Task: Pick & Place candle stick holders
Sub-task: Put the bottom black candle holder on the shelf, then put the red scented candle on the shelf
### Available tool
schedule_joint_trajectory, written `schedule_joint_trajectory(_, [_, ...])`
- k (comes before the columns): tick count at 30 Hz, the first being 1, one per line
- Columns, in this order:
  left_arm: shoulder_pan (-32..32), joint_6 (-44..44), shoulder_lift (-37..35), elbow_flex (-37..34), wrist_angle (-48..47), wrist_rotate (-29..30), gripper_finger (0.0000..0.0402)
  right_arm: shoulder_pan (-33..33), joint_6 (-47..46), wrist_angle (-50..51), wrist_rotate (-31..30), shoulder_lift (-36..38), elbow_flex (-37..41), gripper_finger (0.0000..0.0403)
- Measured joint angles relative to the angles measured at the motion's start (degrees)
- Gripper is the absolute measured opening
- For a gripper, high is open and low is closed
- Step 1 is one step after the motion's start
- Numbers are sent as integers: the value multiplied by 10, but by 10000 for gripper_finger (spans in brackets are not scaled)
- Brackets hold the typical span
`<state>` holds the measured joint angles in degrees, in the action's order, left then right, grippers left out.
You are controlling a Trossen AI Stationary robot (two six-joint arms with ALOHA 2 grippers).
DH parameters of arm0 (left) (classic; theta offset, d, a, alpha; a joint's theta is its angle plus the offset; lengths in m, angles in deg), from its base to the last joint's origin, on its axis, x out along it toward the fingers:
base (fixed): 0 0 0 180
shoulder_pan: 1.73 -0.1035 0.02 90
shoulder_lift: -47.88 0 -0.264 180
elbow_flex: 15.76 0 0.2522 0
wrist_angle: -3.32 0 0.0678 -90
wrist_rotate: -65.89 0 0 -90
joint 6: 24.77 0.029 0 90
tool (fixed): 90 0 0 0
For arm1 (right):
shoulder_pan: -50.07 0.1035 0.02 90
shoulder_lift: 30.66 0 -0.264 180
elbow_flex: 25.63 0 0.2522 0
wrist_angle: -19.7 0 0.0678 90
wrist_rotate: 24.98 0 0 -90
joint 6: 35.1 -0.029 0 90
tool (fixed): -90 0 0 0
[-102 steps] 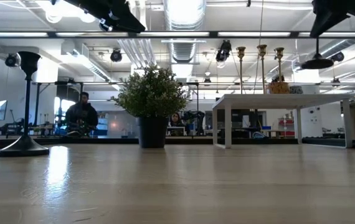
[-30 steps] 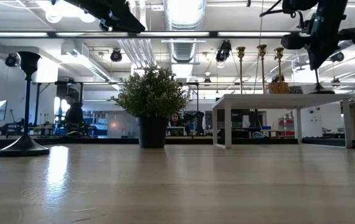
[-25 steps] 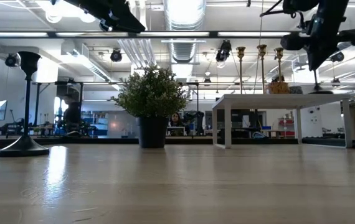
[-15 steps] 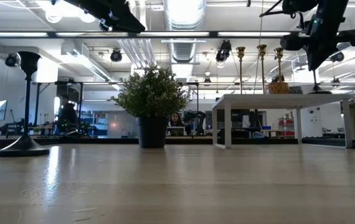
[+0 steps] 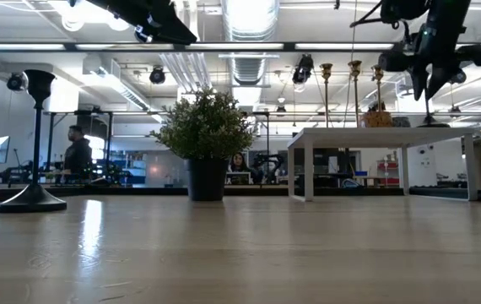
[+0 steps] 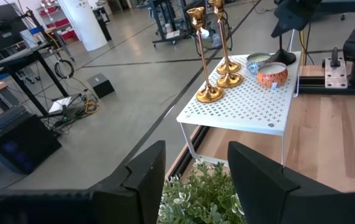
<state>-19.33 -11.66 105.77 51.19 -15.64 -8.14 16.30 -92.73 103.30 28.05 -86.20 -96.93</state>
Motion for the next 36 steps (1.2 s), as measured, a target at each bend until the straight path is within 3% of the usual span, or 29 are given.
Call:
schedule_joint_trajectory(11, [0, 0, 0, 0, 0, 0, 179, 0, 8, 1, 0, 5, -1, 210])
schedule_joint_trajectory(18, [0, 0, 0, 0, 0, 0, 179, 2, 15, 2, 27, 20, -1, 255])
schedule_joint_trajectory(27, [0, 0, 0, 0, 0, 0, 179, 81, -21, 27, 40, 81, -1, 252])
schedule_joint_trajectory(36, [0, 0, 0, 0, 0, 0, 179, 287, -128, 112, 40, 123, -26, 220])
